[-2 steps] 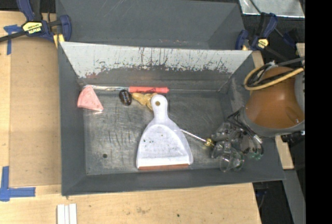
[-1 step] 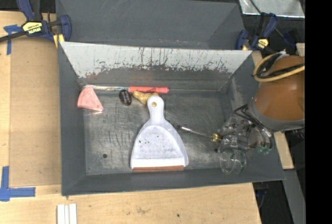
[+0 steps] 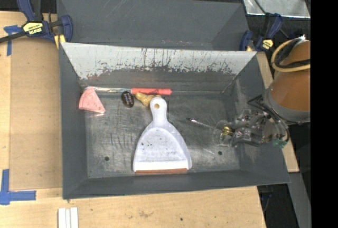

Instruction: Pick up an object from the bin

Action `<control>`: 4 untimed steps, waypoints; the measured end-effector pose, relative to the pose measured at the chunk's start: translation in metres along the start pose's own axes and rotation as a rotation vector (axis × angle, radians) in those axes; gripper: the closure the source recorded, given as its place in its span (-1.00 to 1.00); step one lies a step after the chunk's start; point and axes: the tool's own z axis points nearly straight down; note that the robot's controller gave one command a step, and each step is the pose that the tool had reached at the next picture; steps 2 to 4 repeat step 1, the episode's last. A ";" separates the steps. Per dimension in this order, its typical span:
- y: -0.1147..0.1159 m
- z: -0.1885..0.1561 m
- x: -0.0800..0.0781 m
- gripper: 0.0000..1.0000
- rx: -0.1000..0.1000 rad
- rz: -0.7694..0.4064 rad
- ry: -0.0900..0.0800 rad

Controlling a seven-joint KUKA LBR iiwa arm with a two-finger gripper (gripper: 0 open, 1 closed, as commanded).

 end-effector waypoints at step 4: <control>0.008 -0.024 0.001 1.00 0.000 -0.001 0.002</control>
Offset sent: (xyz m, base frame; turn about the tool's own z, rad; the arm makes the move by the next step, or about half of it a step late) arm 0.0125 -0.0248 0.1082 -0.4539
